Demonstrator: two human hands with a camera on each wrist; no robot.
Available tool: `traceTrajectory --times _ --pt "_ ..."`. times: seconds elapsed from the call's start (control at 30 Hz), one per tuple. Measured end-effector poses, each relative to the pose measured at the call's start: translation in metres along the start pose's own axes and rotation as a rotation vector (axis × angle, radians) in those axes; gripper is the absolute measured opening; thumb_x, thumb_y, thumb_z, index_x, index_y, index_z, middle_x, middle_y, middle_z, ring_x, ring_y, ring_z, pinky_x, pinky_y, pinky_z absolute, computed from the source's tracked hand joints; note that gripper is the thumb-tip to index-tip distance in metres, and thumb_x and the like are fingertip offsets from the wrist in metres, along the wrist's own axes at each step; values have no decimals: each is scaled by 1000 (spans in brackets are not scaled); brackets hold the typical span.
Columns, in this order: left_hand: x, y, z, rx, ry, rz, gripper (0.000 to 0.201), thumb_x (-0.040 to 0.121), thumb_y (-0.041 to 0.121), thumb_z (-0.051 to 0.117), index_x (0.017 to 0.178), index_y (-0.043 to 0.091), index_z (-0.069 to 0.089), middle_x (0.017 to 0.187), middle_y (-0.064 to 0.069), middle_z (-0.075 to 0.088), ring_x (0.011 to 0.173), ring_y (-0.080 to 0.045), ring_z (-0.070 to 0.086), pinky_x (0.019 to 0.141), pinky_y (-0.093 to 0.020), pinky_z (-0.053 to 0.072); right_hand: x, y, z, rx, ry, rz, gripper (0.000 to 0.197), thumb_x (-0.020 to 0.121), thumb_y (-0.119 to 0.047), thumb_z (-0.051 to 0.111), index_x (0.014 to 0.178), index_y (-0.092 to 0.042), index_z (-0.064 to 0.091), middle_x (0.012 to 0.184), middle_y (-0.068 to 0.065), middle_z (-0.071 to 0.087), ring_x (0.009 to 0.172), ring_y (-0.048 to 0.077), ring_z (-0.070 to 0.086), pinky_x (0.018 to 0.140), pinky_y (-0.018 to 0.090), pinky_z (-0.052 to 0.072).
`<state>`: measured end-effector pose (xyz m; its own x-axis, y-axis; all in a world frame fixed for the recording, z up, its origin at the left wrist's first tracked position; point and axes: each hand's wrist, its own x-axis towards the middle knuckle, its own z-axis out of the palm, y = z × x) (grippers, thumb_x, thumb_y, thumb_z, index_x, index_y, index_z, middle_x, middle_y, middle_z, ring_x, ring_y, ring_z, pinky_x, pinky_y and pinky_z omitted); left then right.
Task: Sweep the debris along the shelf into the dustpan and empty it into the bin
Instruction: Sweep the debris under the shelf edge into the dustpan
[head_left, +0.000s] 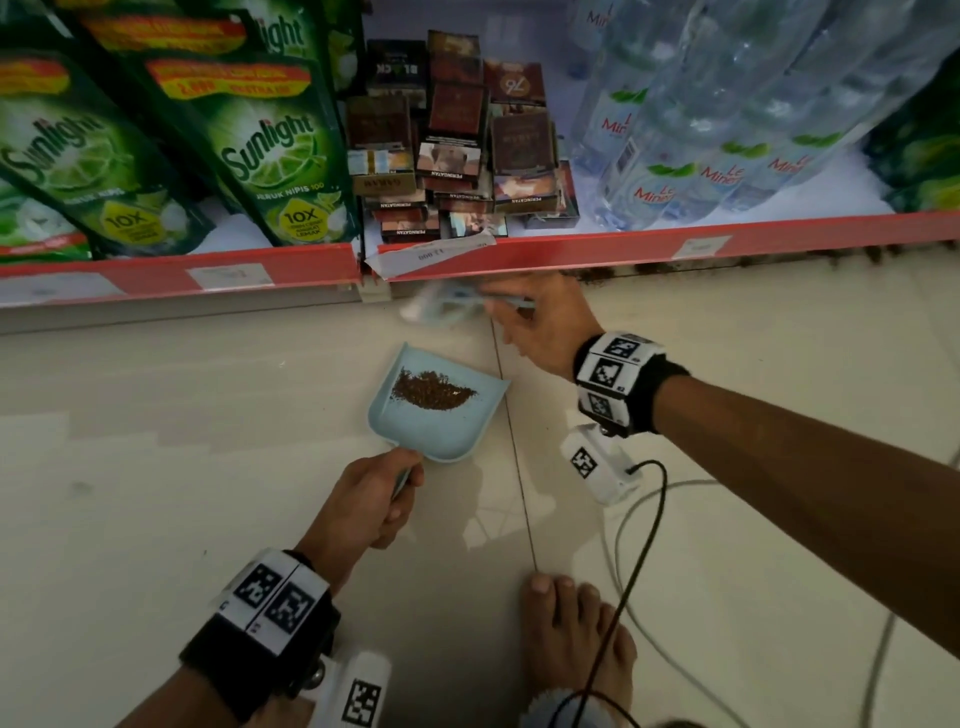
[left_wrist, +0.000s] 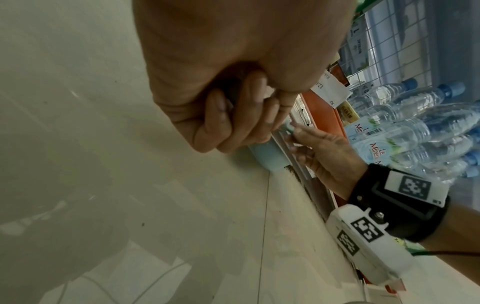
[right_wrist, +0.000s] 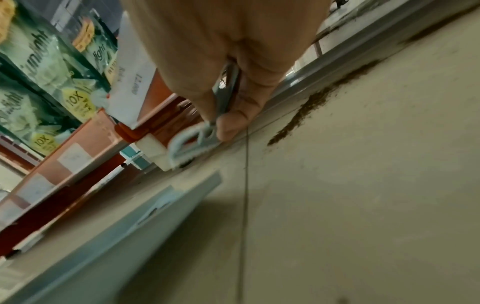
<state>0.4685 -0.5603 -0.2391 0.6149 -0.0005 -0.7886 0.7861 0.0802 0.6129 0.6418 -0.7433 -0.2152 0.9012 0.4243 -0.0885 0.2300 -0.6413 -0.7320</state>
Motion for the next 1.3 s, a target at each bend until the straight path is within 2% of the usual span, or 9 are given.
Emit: traceTrajectory --times 0.1,0.2,0.37,0.57,0.7,0.9,1.1,1.23,1.3 --pt "0 2 0 -3 8 -8 29 90 28 47 67 11 54 41 -1 34 31 -11 23 38 -17 18 -10 20 -22 -245 -24 -27 24 91 -9 63 110 -12 76 108 11 73 96 27 67 93 33 51" --pt "0 3 1 0 5 -14 29 90 28 48 66 13 54 41 1 35 32 -11 23 39 -17 17 -29 35 -48 -379 -12 -119 22 92 -11 64 111 -13 75 102 15 71 89 34 67 84 43 55" --pt "1 3 4 6 -21 -15 29 90 29 48 68 11 54 41 1 34 32 -11 23 40 -18 16 -34 28 -54 -298 67 -243 18 93 -12 65 108 -8 76 97 12 73 78 26 68 80 30 54" --pt "1 4 6 23 -41 -3 32 93 29 46 68 9 54 41 0 32 31 -11 22 39 -16 16 0 -4 -12 -296 -73 -238 28 99 -19 56 122 -10 70 127 7 67 121 25 59 108 38 41" --pt "-2 4 2 14 -21 -6 32 93 28 46 68 9 53 41 0 32 31 -11 22 40 -16 16 -1 2 -24 -389 -206 -287 29 100 -17 52 121 -6 69 126 11 67 115 28 63 103 38 45" --pt "-4 1 -4 9 -6 -7 31 91 29 47 65 12 54 40 2 35 32 -10 24 39 -17 17 -36 42 -97 -576 -155 -314 19 92 -5 63 107 -4 74 91 20 69 86 39 66 83 37 45" --pt "0 2 5 33 -39 -14 31 89 29 49 62 14 55 40 1 35 32 -11 24 40 -18 17 -38 18 -84 -430 -45 -356 20 95 -11 61 109 -4 74 102 13 73 89 29 67 87 29 46" --pt "1 0 8 62 -55 0 32 90 30 49 63 14 56 41 1 35 32 -10 24 38 -17 18 -19 -6 -43 -337 -93 -321 26 99 -17 55 118 -8 72 113 7 73 87 8 62 88 19 41" --pt "0 -1 8 63 -48 -4 33 91 29 48 64 12 56 41 0 34 31 -11 24 38 -16 18 -11 -10 -32 -355 -142 -293 28 100 -18 53 121 -10 70 119 7 71 101 15 64 94 25 44"
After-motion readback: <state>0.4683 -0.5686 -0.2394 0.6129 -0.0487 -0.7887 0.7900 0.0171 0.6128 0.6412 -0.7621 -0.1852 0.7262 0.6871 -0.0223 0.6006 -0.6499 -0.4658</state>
